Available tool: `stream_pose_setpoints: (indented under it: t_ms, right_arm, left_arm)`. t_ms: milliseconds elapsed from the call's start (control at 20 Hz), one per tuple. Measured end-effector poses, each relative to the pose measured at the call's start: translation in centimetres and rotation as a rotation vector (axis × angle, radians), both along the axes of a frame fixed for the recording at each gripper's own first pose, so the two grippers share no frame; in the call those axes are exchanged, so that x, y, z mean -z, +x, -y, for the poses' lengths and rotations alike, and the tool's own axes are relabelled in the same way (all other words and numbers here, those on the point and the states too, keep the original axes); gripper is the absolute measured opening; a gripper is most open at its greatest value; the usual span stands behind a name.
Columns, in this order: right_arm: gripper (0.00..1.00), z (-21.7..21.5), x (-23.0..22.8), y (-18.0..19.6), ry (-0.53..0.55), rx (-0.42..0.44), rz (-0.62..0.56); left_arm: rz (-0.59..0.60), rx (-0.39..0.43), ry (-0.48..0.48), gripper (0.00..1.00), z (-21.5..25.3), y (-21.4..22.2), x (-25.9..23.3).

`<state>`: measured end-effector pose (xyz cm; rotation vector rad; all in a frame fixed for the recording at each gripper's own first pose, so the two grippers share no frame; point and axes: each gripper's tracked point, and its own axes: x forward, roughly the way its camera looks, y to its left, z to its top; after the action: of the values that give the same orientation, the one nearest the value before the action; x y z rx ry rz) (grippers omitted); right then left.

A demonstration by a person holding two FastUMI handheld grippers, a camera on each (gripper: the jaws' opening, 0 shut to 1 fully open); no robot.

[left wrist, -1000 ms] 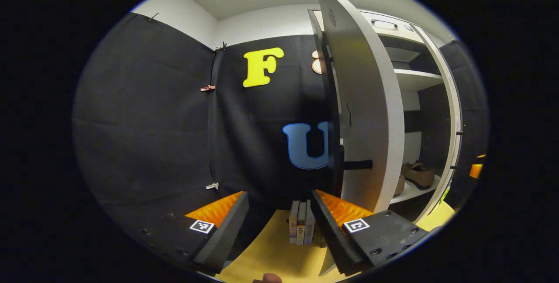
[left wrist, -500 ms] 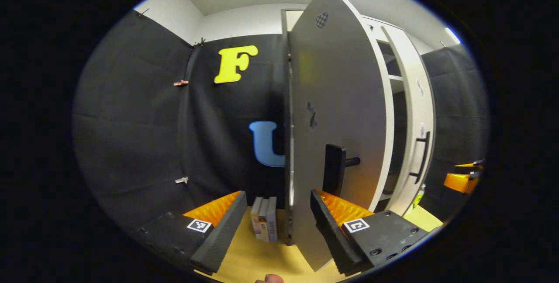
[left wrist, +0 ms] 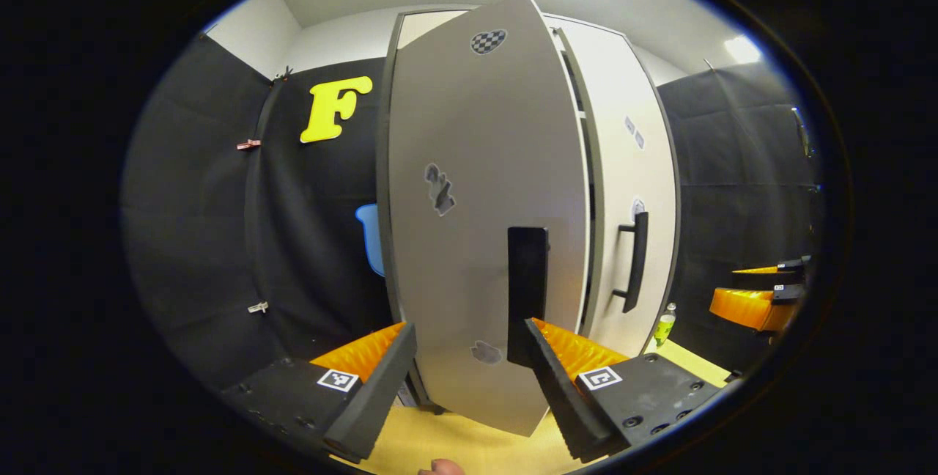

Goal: Grab one shoe with the right hand and put it into the shoe cabinet, grab the other shoe with the left hand and put it into the shoe cabinet; then close the right door with the right hand and the left door with the left hand.

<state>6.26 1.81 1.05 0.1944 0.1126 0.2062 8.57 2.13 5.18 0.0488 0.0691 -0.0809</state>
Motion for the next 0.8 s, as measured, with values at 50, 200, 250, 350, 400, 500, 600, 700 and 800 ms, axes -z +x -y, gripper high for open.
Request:
stream_pose_setpoints:
  t_ms: [50,200,250,350,400,500,600,700,800]
  right_arm:
    - [0.98,0.1,0.0,-0.1,0.002,-0.001,0.001]
    - [0.98,0.1,-0.1,-0.3,0.006,-0.011,0.0]
    - [0.98,0.0,-0.1,-0.2,0.006,-0.014,-0.001]
    - [0.98,-0.1,-0.1,-0.2,0.007,-0.02,-0.001]
    - [0.98,-0.1,-0.2,-0.3,0.007,-0.023,-0.001]
    - [0.98,-0.1,-0.3,-0.4,0.005,-0.025,0.002]
    - [0.98,-0.2,-0.4,-0.6,0.005,-0.028,0.006]
    - [0.98,-0.3,-0.7,-0.9,0.007,-0.029,0.011]
    - [0.98,-0.3,-1.1,-1.2,0.002,-0.028,0.022]
  left_arm:
    - [-0.002,0.006,-0.01,0.94,0.6,-0.1,0.1]
    - [-0.015,0.013,-0.028,0.93,1.9,-0.7,0.6]
    - [-0.019,0.014,-0.033,0.94,2.1,-0.8,0.7]
    - [-0.021,0.015,-0.039,0.93,2.3,-1.2,0.8]
    - [-0.021,0.013,-0.04,0.93,2.3,-1.3,0.8]
    - [-0.022,0.009,-0.047,0.93,2.0,-1.4,0.8]
    - [-0.022,0.01,-0.054,0.93,2.0,-1.8,0.8]
    - [-0.023,0.007,-0.051,0.93,2.0,-2.3,0.8]
    - [-0.025,0.008,-0.049,0.93,1.8,-2.7,0.9]
